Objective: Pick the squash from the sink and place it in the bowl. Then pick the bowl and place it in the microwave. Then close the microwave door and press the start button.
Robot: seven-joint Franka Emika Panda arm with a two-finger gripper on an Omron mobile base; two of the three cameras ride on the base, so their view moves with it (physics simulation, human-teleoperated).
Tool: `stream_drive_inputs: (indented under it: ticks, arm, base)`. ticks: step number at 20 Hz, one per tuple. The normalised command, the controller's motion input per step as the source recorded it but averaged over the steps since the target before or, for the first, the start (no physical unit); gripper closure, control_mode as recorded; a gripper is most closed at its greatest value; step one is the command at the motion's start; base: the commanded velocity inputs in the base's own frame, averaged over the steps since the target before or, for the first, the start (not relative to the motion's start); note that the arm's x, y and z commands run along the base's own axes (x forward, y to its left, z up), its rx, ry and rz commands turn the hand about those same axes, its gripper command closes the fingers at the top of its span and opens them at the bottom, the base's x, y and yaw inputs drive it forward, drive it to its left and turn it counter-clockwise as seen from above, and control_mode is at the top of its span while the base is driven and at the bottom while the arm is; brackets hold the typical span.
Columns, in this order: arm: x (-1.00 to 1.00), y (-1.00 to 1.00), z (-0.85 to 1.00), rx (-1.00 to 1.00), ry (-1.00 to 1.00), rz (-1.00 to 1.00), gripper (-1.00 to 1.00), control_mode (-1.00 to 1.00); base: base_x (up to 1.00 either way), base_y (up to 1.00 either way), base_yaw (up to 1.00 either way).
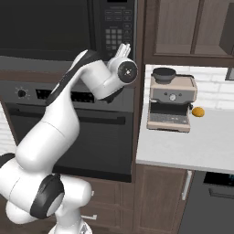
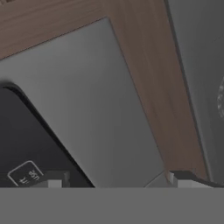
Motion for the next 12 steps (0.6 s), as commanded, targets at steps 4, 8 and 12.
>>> stream_drive_inputs:
  ticks: [4,8,12]
  arm:
    - [0.2,-0.06,0.0,0.01,-0.01,0.0,-1.0,-1.0]
    - [0.31,-0.01,0.0,0.01,-0.01,0.0,-1.0,-1.0]
    - [0.43,0.0,0.0,0.01,-0.03,0.0,-1.0,-1.0]
  base:
    - [0.0,0.0,0.0]
    - [0.0,0.0,0.0]
    - [0.0,0.0,0.0]
